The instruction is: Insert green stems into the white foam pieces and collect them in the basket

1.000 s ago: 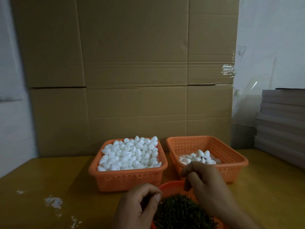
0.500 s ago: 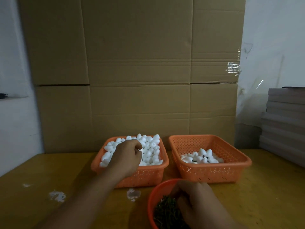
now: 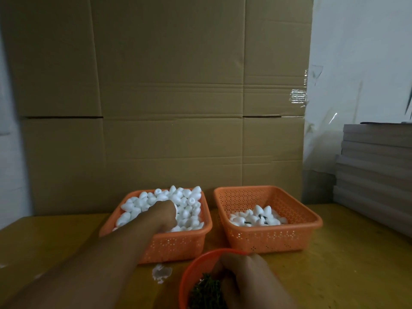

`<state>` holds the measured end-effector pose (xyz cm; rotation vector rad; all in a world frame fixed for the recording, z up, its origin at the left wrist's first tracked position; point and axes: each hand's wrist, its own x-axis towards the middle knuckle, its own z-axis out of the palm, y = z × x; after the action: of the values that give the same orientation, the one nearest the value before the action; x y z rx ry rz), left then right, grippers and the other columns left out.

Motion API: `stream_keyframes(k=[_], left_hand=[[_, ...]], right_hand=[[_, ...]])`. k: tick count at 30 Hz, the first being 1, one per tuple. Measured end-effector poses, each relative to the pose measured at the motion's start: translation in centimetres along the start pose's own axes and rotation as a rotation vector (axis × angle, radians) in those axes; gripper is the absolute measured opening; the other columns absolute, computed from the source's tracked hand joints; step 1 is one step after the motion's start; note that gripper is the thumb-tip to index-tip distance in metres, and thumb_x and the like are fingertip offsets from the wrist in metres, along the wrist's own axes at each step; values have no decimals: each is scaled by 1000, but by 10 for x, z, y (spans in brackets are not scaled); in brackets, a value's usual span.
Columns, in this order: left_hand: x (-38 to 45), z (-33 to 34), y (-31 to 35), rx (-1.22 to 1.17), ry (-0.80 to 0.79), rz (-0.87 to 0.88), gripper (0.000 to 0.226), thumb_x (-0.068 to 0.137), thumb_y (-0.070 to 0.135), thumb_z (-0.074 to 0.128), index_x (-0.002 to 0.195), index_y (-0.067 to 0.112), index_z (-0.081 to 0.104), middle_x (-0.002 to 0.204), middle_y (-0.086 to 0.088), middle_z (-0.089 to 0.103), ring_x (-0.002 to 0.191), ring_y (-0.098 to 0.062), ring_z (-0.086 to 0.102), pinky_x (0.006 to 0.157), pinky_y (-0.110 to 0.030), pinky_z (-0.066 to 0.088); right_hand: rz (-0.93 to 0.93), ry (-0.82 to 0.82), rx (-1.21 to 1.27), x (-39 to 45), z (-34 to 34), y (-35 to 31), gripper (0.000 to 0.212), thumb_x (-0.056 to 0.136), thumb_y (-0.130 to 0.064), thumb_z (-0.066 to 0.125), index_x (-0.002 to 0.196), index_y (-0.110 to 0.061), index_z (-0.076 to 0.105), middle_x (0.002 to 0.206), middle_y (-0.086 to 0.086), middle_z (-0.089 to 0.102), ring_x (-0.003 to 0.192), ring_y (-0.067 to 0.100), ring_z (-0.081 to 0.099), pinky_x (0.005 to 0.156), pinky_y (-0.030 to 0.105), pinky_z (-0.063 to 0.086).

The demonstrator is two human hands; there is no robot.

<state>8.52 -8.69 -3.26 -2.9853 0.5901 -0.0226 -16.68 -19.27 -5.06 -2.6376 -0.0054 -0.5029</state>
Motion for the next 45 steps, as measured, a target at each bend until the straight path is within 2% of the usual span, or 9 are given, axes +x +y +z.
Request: stream_keyframes(k=[5, 8, 15, 19, 24, 29, 34, 40, 45], left_hand=[[15, 7, -2, 85, 7, -55, 107, 84, 42, 72, 156, 38, -8, 166, -6, -11, 152, -37, -1, 121, -53, 5], [13, 8, 2, 73, -11, -114, 112, 89, 48, 65, 152, 29, -25, 166, -9, -15, 152, -36, -8, 120, -53, -4], [-7, -1, 0, 143, -49, -46, 97, 96, 53, 52, 156, 25, -19, 166, -10, -17, 153, -32, -13, 123, -49, -4], [-27, -16, 0, 117, -4, 54, 63, 98, 45, 56, 154, 33, 27, 167, -8, -8, 154, -31, -2, 124, -47, 4], [-33, -16, -12, -84, 123, 109, 55, 95, 24, 64, 146, 27, 42, 164, 2, 19, 147, -25, 23, 120, -40, 20], [-41, -15, -21, -471, 337, 155, 19, 86, 14, 67, 94, 29, 58, 113, 3, 62, 104, -15, 57, 97, -37, 47], [-68, -13, -22, -762, 479, 215, 15, 83, 13, 67, 86, 20, 55, 84, 5, 64, 81, -15, 61, 80, -40, 51], [-115, -2, -15, -984, 661, 357, 21, 82, 0, 69, 86, 18, 59, 79, 8, 63, 77, -9, 62, 68, -14, 46], [-147, 8, -10, -1032, 686, 442, 27, 83, 3, 71, 90, 28, 61, 93, 11, 60, 90, -12, 60, 68, -19, 48]], right_hand=[[-13, -2, -36, 0, 1, 3, 29, 79, -24, 51, 101, -34, 67, 108, -21, 68, 104, -2, 60, 91, 15, 47], [-8, -18, -43, 1, 1, 2, 30, 81, -23, 52, 104, -33, 67, 110, -20, 68, 105, -2, 60, 92, 18, 47], [-32, 0, -81, 1, 4, 3, 28, 86, -25, 56, 110, -35, 65, 114, -22, 66, 106, -5, 58, 92, 11, 44], [-36, -9, -73, 4, 6, 6, 29, 86, -25, 56, 112, -36, 65, 116, -20, 66, 109, -5, 57, 94, 12, 43], [-39, 6, -65, 5, 10, 11, 31, 79, -29, 52, 106, -37, 66, 109, -23, 67, 105, -6, 58, 88, 6, 41], [-35, 17, -82, 9, 14, 14, 26, 86, -26, 60, 110, -36, 67, 117, -25, 61, 111, -10, 49, 92, 3, 31], [-64, 10, -92, 3, 8, 9, 32, 77, -31, 51, 105, -37, 65, 113, -24, 65, 105, -11, 50, 86, 1, 34], [-51, 16, -43, 1, 5, 4, 36, 70, -25, 45, 95, -35, 68, 101, -28, 66, 104, -9, 58, 89, 10, 44], [-16, 17, -42, -1, 5, 6, 33, 69, -25, 44, 91, -36, 67, 88, -30, 64, 93, -6, 62, 81, 15, 49]])
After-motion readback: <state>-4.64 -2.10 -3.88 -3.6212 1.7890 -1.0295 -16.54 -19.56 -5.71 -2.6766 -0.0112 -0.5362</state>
